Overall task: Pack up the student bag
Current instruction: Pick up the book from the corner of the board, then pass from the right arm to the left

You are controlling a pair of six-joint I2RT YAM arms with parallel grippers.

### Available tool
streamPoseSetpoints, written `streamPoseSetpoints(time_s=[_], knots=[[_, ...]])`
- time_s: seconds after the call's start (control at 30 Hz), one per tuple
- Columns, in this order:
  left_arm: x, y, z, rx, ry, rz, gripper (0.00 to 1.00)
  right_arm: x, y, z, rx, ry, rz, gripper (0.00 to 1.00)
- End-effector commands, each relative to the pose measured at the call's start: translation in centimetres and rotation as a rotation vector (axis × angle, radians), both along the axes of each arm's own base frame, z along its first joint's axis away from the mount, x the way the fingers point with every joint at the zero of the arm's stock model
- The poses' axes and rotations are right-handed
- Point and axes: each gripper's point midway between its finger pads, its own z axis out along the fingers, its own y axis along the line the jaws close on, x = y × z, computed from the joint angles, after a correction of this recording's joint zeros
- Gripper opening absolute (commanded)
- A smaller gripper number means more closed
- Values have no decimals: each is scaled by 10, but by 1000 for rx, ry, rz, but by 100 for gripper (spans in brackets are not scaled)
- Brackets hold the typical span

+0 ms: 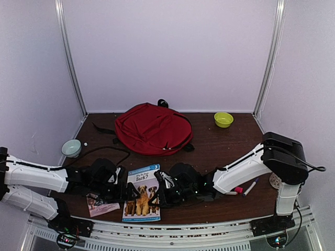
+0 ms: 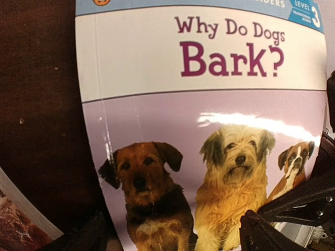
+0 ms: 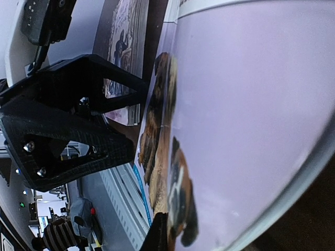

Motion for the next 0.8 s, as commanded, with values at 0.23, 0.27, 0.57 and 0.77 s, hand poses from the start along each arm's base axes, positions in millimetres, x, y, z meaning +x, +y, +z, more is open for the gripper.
streamPoseSetpoints(time_s=[0.23, 0.27, 0.57, 0.77], knots=[[1, 11, 28, 31, -137, -76, 97, 7, -22, 48, -17, -209, 17, 0], [4, 10, 34, 24, -163, -87, 98, 6, -28, 50, -33, -230, 26, 0], [17, -8, 107, -128, -436, -174, 98, -4, -81, 76, -124, -420, 121, 0], [17, -27, 151, -245, -598, -276, 98, -11, -116, 107, -143, -560, 184, 0]])
